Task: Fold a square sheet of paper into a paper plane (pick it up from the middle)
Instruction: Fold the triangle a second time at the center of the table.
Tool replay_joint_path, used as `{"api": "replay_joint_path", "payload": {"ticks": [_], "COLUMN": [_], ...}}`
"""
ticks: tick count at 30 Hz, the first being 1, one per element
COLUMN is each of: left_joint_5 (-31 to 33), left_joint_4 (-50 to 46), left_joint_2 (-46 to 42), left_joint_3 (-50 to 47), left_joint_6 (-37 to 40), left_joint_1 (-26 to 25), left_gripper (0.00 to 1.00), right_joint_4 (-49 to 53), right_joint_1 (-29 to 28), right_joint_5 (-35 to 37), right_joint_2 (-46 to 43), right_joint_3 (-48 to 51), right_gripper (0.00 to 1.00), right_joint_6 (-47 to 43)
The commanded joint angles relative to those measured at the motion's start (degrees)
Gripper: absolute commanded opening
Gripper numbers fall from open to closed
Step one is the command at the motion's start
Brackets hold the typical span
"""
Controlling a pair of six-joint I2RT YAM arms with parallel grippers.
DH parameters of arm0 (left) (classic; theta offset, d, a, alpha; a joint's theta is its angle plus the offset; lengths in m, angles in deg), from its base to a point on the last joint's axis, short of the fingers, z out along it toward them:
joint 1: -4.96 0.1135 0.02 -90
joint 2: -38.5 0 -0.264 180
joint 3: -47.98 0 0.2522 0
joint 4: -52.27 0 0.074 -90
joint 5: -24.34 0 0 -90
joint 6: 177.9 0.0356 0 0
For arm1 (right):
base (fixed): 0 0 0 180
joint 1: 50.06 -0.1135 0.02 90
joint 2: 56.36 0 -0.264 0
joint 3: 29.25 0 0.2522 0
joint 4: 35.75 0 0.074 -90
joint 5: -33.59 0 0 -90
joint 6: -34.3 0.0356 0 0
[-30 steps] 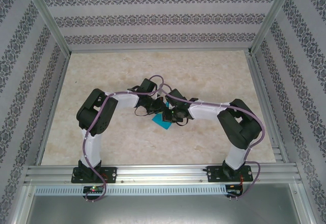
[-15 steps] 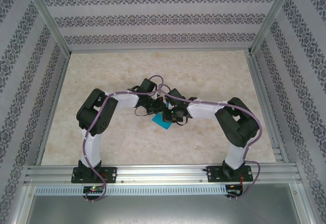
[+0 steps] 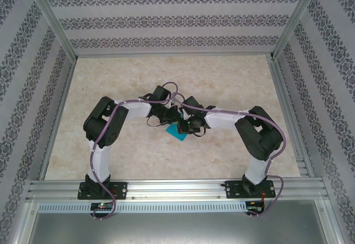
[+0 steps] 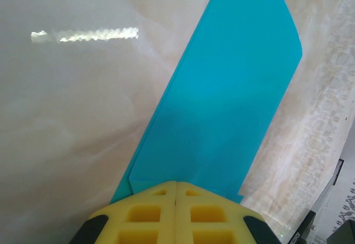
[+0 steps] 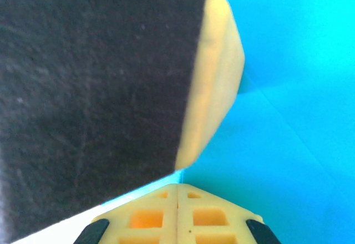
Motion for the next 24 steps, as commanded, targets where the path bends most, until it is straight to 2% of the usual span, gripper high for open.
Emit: {"api": "replay_joint_path", "payload": {"ticks": [1,13,24], "left_joint_5": [6.42,6.51,6.25], "left_joint_4": [-6.12,-5.94,-5.74], "left_joint_2": [5.62,5.84,5.69], "left_joint_3": [-3.45,-3.52,-3.62], "left_joint_6": [-0.95,-1.21,-1.21], "left_joint_1": [-0.91,-0.9,-0.9], "left_gripper": [0.01,0.01,0.01], "right_joint_4": [5.06,3.56,4.83], "right_joint_1": [-0.54,-1.44,-0.9], "right_joint_5": [-2.94,-6.09,-5.2], "right_joint_2": [-1.6,-4.67,-8.41], "right_joint_3": [3.41,8.77,6.96], "right_gripper": [0.0,0.01,0.02], "right_joint_6": [-1.7,-1.51,-2.39]}}
